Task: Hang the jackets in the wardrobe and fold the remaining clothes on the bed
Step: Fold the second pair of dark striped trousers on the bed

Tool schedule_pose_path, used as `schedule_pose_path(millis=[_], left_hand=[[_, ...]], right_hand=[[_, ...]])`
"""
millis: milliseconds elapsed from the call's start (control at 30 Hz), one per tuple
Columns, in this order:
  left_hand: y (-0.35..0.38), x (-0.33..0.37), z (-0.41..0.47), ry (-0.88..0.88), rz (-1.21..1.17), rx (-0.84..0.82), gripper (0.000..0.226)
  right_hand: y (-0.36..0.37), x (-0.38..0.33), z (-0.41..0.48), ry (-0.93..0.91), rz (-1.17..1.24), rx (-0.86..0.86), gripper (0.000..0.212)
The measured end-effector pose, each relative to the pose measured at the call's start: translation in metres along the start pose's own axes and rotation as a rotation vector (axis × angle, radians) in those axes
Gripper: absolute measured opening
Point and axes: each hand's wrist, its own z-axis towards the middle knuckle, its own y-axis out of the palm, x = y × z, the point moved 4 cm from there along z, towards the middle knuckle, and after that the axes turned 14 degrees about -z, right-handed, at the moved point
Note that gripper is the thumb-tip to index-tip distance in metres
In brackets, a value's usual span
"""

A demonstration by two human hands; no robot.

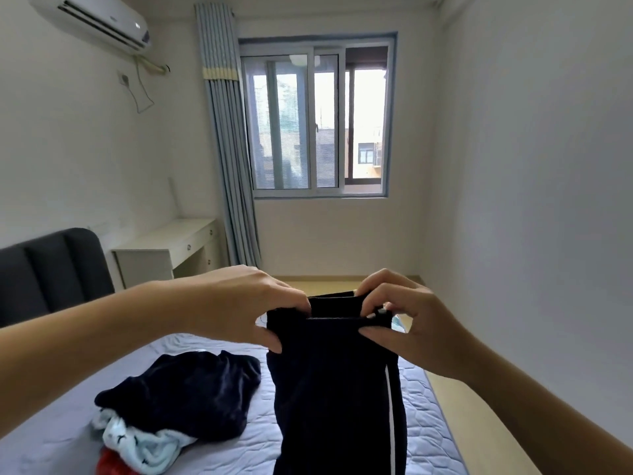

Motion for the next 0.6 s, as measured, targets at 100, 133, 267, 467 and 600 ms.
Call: schedule_pose_path(millis=[100,133,267,467,600], left_hand=[[-0.003,-0.005,-0.002,0.006,0.022,0.028,0.028],[-0.005,-0.005,-0.003,0.025,0.035,0.045,0.026],[-0.02,-0.004,-0.004,0.112,0.083,0.124,0.022],[-0.039,-0.011,-0.005,0.134,0.091,0.178,0.016],[-0.046,-0.009,-0.008,0.144,0.04,0.179,0.014]], right_hand=[[0.001,0.001,0.003,-0.07,-0.163,-0.171,0.018],[0.0,0.001,0.005,-0.099,-0.258,-0.223,0.017],[-0.01,-0.007,0.016,-0.273,-0.408,-0.28,0.024],[-0.016,-0.012,0.029,-0.389,-0.444,-0.334,0.027],[-0.021,-0.008,0.034,-0.266,-0.342,-0.312,0.038]])
